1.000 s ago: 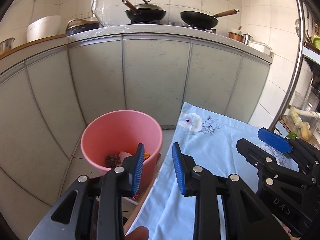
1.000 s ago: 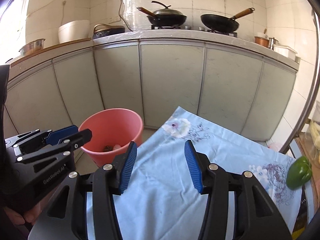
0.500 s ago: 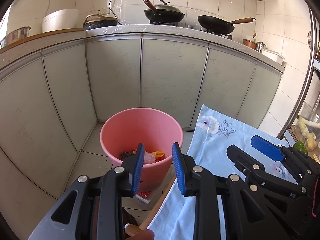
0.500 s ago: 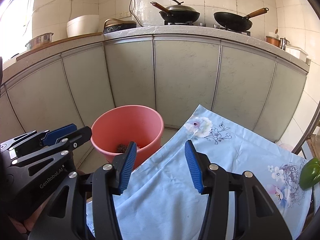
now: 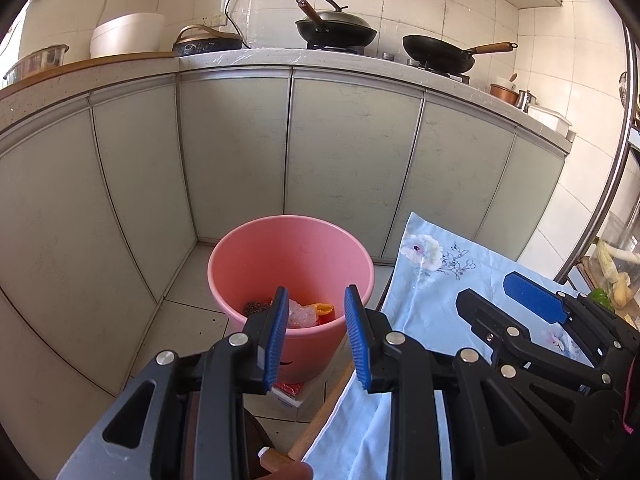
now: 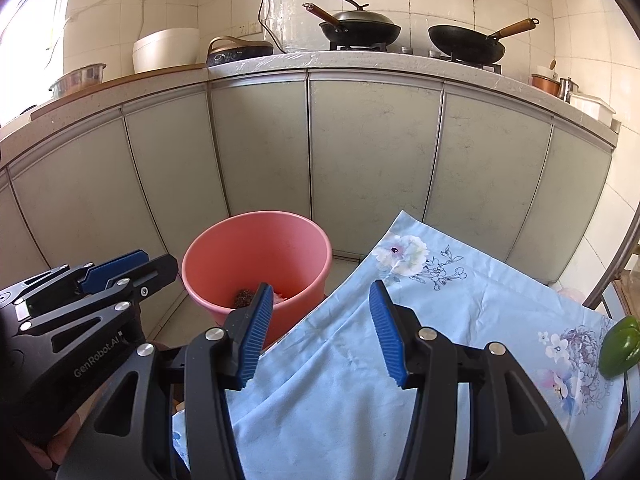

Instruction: Collect trash

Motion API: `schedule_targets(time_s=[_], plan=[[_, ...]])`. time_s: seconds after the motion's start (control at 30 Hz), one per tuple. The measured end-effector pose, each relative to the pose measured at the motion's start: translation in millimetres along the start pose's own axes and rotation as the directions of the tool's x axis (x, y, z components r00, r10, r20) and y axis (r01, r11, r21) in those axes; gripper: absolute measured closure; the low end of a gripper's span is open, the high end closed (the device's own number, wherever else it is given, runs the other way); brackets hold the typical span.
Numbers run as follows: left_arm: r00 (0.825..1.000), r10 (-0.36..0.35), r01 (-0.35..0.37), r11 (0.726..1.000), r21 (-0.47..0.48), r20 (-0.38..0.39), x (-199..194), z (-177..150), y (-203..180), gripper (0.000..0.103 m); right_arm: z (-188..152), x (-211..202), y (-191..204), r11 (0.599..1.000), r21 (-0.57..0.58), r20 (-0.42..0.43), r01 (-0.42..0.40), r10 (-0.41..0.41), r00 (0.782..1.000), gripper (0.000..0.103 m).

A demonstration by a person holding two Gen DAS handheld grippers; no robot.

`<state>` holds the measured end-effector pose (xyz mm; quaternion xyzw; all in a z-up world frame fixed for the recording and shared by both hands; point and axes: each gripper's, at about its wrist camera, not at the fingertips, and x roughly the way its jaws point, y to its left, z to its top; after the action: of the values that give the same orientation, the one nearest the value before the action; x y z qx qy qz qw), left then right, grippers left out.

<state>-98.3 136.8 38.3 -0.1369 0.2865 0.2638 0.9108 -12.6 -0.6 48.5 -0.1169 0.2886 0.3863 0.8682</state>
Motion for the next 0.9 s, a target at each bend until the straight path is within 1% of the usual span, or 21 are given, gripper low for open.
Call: schedule_targets(time_s=[0.9], plan=[[0.999, -0.006, 0.005, 1.000, 0.017, 0.046, -17.4, 0.0, -1.4, 0.075, -1.6, -13.5, 5.7, 1.000, -0.010, 0.029, -0.005, 0.005, 1.000, 0.052]])
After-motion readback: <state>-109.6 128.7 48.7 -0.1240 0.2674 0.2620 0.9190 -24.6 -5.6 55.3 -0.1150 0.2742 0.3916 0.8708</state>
